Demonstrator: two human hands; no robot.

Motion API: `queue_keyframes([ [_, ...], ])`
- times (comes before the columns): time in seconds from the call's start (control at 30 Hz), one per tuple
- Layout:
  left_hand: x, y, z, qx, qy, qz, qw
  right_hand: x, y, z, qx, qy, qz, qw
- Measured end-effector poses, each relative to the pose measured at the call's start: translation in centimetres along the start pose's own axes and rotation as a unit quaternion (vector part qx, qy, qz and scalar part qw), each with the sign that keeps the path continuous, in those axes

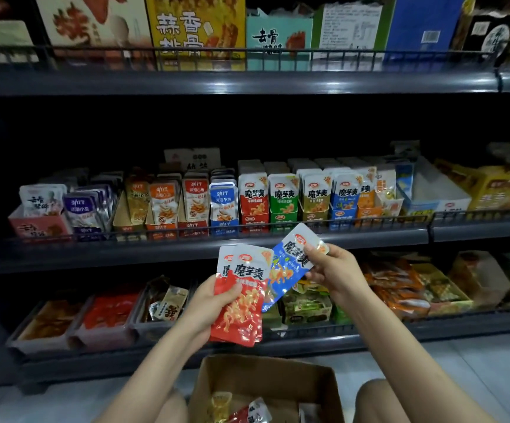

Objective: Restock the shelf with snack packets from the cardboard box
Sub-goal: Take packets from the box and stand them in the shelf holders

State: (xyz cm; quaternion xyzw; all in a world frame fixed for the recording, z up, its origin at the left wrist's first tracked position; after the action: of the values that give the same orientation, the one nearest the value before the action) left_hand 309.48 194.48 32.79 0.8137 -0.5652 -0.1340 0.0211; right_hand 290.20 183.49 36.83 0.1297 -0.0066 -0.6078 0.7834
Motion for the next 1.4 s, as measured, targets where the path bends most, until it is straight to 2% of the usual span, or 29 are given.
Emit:
queue_keyframes([
  [0.2,3.2,-2.0,-2.1,-0.032,0.015,-0.079,0.996,2.7,-0.1,2.3,-0.007,-0.09,-0.055,0.994],
  [0.43,7.4,-4.9,-4.2,-0.058,0.039,-0.144,0.987,6.9,3.5,4.0,-0.091,-0.19,-0.025,0.977],
  [0.6,10.1,-4.7,-5.9,-0.022,0.084,-0.125,0.988,9.6,2.9,4.7,-0.139,-0.225,-0.064,0.962],
  [0.97,15.0,3.3,-7.9,0.022,0.123,-0.073,0.989,13.9,-9.0,10.0,-0.167,-0.331,-0.177,0.912],
  [1.4,17.6,9.5,-6.8,0.049,0.131,-0.034,0.99,21.2,-14.2,11.1,-0.29,-0.354,-0.104,0.883],
])
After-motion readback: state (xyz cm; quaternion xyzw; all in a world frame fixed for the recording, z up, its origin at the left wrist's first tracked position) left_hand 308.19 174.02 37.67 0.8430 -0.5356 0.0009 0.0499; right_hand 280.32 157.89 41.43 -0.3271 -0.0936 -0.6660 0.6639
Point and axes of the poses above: each hand's wrist, its own x-axis towards the middle knuckle, its own y-axis out of the palm, z = x × y, the point moved 2 cm from there along x, towards the middle knuckle, and after that the axes turned 3 degrees about -x, right-handed, at the moved point
